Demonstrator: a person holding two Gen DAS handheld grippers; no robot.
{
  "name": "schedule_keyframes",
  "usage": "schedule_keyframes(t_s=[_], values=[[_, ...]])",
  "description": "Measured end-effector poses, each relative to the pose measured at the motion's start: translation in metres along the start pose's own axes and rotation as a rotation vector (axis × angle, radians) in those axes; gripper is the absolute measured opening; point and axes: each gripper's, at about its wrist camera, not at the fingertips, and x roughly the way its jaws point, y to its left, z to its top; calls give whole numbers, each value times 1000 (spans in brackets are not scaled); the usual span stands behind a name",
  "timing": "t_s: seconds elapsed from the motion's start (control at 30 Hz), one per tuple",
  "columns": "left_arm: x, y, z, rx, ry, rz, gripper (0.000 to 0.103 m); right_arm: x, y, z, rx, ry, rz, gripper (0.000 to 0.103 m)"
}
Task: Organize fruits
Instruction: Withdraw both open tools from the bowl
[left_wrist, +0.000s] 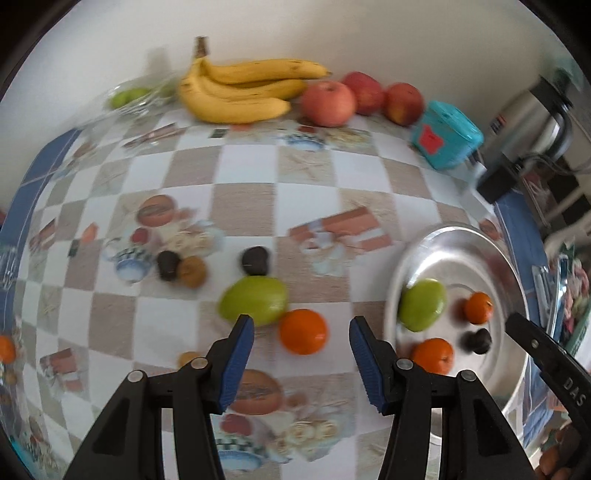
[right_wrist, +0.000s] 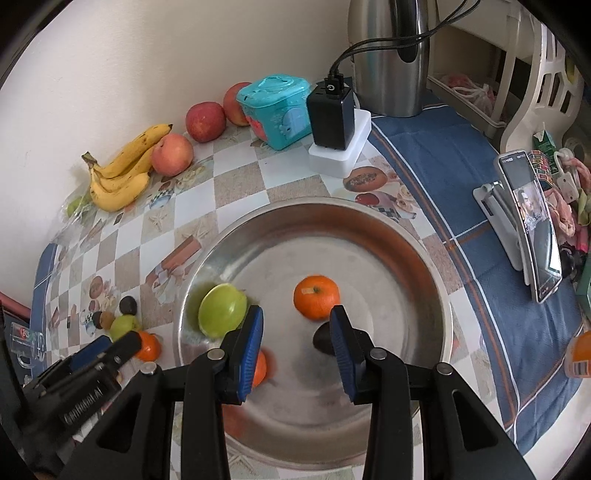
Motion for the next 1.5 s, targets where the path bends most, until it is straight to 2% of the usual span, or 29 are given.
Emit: schedule_keyframes(t_s=[0.3,0.8,1.07,1.13,1.17,1.2,1.23,1.27,1.4,1.5], values=[[-6,32,-2,-56,-11,13,58,-6,14,-4,-54,-9,-19,38],[-13,37,-7,-54,-8,24,59,6,19,-8,-102,29,-70,38],[-14,38,-6,-59,-18,40,73,9,22,-8,-117,37,-72,38],[-13,40,-7,-66,-18,51,83,11,22,-9,-117,42,-73,38],[-12,41,-7,-74,-17,57,86,12,22,-9,-117,44,-75,41],[-12,43,-8,-83,-17,64,93,13,22,-9,-117,44,-78,56],[-11,45,-8,-91,-18,69,101,13,22,-9,-115,40,-84,65],[-11,47,-9,-103,-22,75,103,13,21,-9,-113,35,-91,76],[-10,53,-9,-127,-23,87,103,15,21,-9,-128,29,-115,82],[-10,56,-10,-136,-20,90,103,16,21,-10,-135,32,-118,83]])
